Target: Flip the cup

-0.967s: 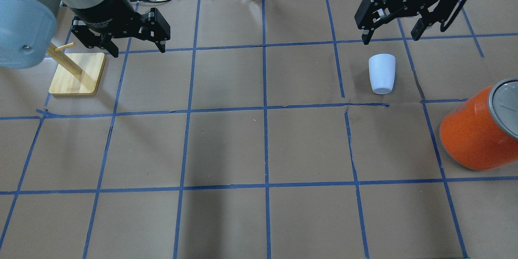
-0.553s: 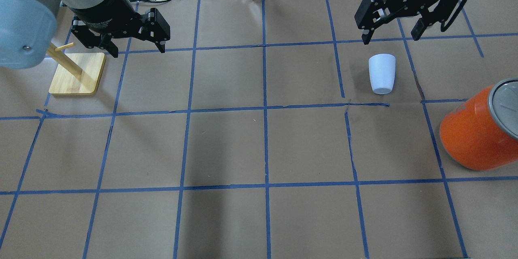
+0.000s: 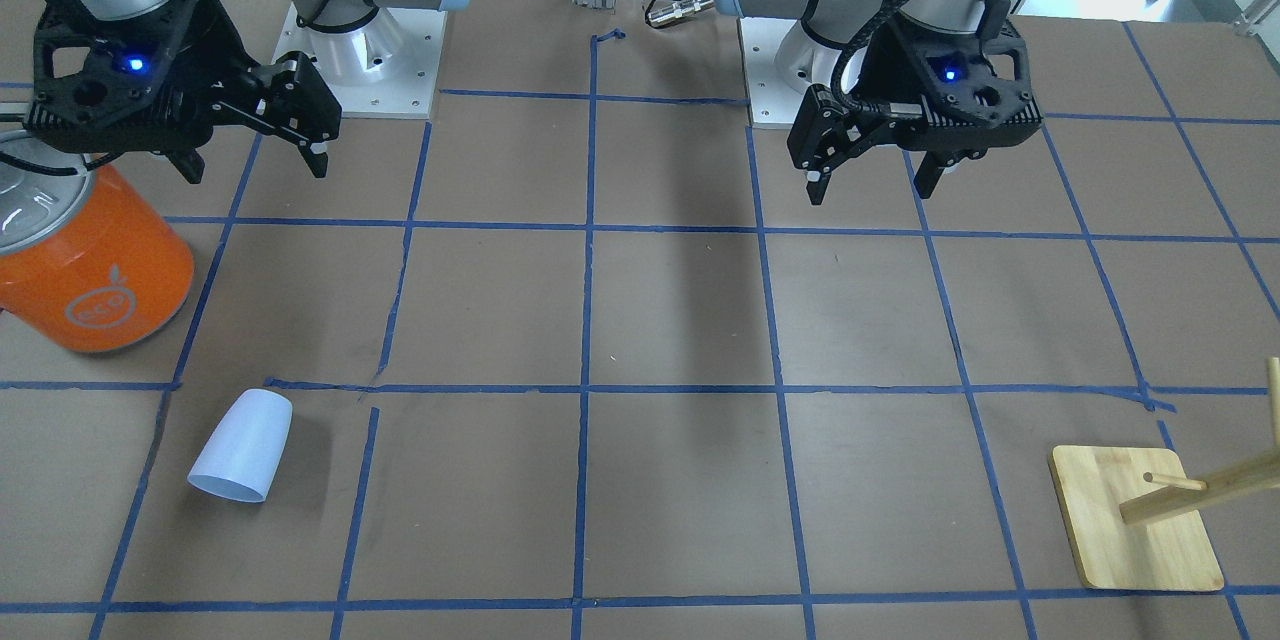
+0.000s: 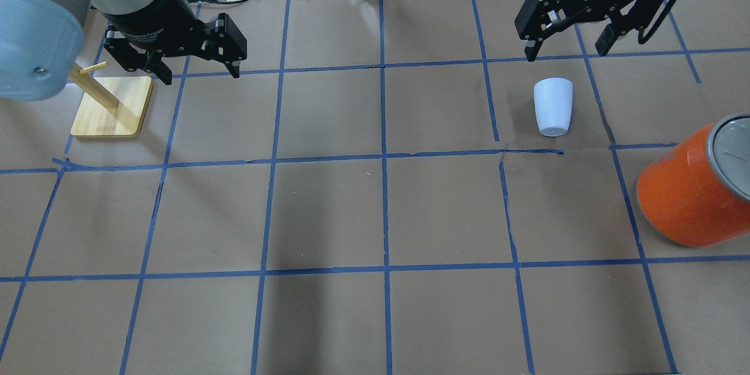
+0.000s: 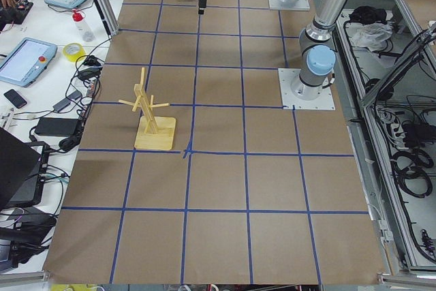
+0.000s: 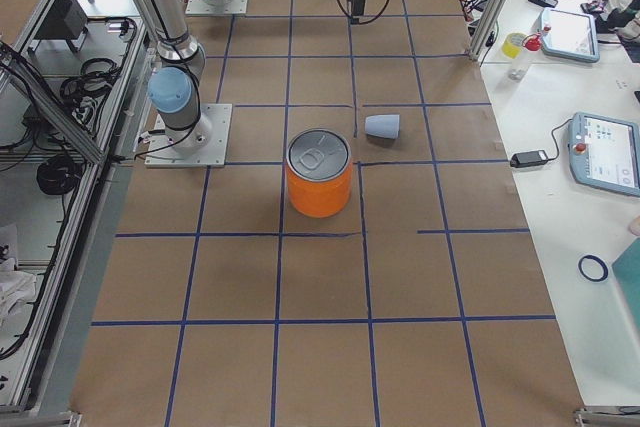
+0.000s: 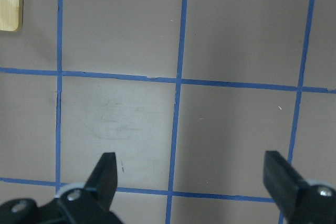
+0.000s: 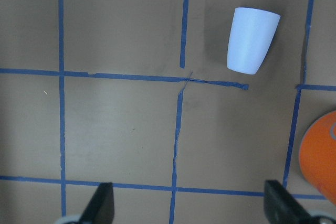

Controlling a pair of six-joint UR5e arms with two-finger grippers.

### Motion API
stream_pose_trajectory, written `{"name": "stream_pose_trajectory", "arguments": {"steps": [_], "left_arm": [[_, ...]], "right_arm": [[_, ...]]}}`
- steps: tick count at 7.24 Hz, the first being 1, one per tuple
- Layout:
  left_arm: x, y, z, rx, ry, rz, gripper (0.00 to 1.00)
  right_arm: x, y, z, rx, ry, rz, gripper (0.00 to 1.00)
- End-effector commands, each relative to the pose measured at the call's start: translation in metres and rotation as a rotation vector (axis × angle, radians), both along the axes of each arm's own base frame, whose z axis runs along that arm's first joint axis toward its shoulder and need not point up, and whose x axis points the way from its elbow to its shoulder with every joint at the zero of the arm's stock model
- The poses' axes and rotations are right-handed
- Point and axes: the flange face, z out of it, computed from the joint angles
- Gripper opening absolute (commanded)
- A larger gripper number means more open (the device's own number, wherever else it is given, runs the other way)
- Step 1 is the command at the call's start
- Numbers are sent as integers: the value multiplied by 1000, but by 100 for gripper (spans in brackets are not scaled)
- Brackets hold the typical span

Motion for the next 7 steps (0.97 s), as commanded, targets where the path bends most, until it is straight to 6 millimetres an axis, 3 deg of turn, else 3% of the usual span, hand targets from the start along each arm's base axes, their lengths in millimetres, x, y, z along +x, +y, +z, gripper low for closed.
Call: {"name": "stream_pose_trajectory", "arguments": {"steps": [1, 3, 5, 7], "left_arm": [[0, 1, -1, 1, 0, 0, 100], [0, 1, -1, 1, 0, 0, 100], [0, 1, -2, 3, 0, 0, 100], [0, 1, -1, 1, 0, 0, 100]], "right_arm": [[-6, -5, -1, -18, 20, -18, 100], [-21, -15, 0, -56, 14, -53, 100], [-74, -42, -18, -63, 18, -131, 100], [-97, -98, -78, -85, 27, -170, 100]]}}
